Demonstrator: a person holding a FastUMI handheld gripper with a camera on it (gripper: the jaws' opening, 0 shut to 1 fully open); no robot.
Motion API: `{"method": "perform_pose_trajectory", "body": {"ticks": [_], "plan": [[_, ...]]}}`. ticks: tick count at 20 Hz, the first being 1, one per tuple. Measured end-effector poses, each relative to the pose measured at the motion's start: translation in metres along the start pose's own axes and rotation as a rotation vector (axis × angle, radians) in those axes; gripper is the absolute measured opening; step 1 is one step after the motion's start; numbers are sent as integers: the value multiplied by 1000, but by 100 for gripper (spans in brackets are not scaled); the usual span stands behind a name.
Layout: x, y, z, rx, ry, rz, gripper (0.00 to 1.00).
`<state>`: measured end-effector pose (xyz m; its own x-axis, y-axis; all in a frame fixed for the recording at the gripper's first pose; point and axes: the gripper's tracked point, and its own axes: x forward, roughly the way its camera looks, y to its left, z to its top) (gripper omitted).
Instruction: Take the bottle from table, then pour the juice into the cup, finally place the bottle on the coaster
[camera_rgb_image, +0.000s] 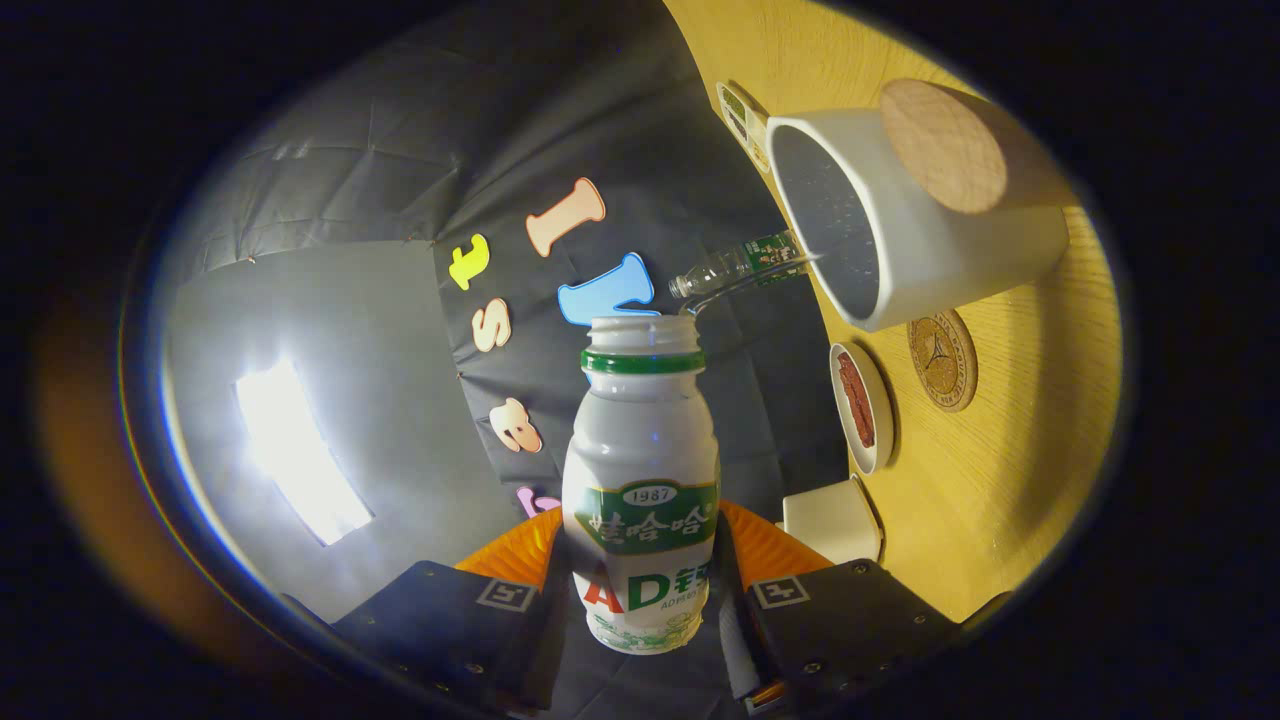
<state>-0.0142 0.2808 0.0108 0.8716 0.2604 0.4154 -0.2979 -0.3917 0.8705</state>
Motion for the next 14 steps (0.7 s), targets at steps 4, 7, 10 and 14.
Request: {"method": "perform_pose_trajectory", "body": {"ticks": [4, 7, 10, 14], "plan": [[-1, 1, 1, 26, -11, 4, 63], [0, 2, 2, 48, -24, 10, 63], [-1, 3, 3, 67, -37, 15, 63], [-2, 5, 7, 96, -60, 22, 63]]}}
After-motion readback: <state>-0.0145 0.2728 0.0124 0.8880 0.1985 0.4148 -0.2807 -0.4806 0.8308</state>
